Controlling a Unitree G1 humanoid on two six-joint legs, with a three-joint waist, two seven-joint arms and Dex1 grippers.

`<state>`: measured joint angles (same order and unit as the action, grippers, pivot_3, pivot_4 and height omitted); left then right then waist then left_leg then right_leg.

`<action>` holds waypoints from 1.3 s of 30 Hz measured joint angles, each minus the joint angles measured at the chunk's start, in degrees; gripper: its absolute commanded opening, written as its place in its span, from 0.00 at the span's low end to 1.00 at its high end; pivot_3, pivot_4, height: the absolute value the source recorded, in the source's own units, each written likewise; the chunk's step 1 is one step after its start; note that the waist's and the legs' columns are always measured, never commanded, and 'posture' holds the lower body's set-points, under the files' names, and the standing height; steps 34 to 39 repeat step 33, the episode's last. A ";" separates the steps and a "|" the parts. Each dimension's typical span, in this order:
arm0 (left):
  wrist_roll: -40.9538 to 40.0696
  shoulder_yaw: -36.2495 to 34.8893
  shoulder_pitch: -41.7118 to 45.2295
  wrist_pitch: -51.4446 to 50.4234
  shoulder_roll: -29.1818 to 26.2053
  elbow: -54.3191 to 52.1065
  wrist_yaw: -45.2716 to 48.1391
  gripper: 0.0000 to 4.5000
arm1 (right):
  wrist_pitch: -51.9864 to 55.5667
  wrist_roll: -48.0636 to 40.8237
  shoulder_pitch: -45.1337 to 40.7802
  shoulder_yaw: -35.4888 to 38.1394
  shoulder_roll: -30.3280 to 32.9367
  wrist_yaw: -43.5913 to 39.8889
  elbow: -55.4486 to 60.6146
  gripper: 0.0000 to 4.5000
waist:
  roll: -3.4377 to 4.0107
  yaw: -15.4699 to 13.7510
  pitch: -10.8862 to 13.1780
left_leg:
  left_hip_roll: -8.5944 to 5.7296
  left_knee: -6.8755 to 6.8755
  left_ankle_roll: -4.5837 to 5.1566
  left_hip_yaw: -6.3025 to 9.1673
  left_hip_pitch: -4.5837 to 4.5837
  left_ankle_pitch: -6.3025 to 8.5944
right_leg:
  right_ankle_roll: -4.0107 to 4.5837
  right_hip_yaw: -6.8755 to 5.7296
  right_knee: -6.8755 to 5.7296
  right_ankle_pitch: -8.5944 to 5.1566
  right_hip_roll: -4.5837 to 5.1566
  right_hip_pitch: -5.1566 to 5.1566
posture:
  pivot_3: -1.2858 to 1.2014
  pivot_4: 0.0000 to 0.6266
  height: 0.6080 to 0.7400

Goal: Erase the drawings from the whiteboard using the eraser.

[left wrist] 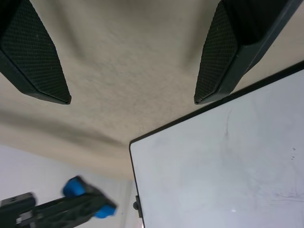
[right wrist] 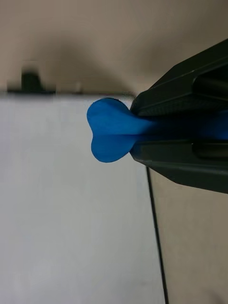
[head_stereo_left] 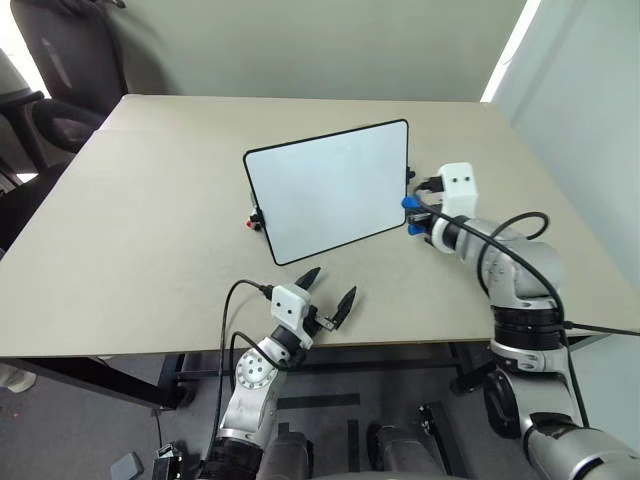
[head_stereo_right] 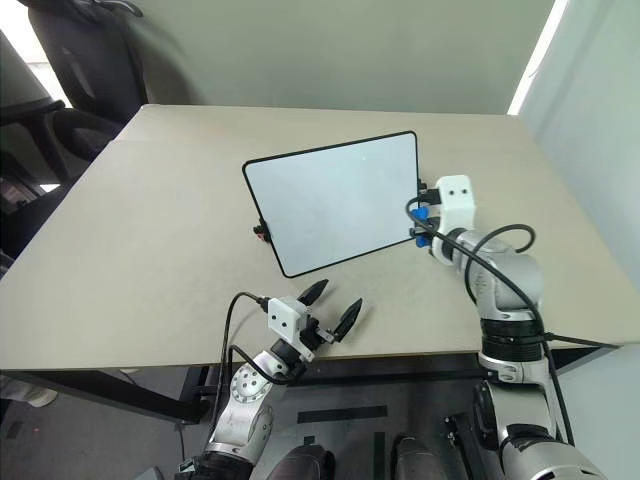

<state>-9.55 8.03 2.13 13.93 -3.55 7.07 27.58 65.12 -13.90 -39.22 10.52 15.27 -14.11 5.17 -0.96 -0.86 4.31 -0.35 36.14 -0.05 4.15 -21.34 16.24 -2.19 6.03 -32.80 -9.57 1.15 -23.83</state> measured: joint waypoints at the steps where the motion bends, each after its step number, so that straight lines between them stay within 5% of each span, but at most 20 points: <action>1: 0.00 0.00 -0.12 0.00 -0.02 -0.02 0.03 1.00 | 0.82 -0.26 0.62 1.02 0.11 0.04 -0.11 0.08 | 0.00 0.00 0.01 | -0.01 0.00 0.01 0.00 0.11 0.00 | -0.08 0.03 0.01 -0.04 0.00 -0.01 | 0.52 0.24 1.00; 4: -0.01 0.01 -0.27 -0.04 -0.17 -0.14 0.32 1.00 | 3.02 -2.22 2.30 5.35 -0.10 0.02 -2.42 0.08 | 0.03 0.05 0.03 | -0.05 -0.01 0.05 0.00 0.28 0.04 | -0.18 0.17 -0.02 -0.08 -0.04 0.03 | 0.52 0.24 1.00; 15: -0.16 -0.05 -0.68 -0.30 -0.85 -0.61 1.06 1.00 | 2.49 -1.78 4.01 4.69 1.42 0.65 -4.45 0.89 | 0.10 0.14 0.04 | -0.04 -0.03 0.19 0.01 0.40 0.17 | -0.31 0.16 0.00 -0.05 -0.09 -0.10 | 0.52 0.24 1.00; 25: -0.47 -0.81 -0.95 -0.44 -2.56 -1.00 1.02 1.00 | -9.90 -2.90 17.56 0.56 -1.90 0.00 15.11 0.89 | 0.23 0.16 -0.04 | 0.01 0.01 0.17 0.07 0.48 0.40 | -0.35 0.23 0.03 -0.11 -0.30 0.16 | 0.52 0.24 1.00; 39: 0.12 -1.21 -2.42 -0.55 -3.40 -3.11 -0.41 1.00 | -14.84 -3.39 17.82 -3.66 -6.60 0.20 16.26 0.89 | 0.22 0.42 -0.03 | -0.02 0.04 0.16 0.08 0.67 0.40 | -0.36 0.32 0.16 -0.10 -0.29 0.00 | 0.52 0.24 1.00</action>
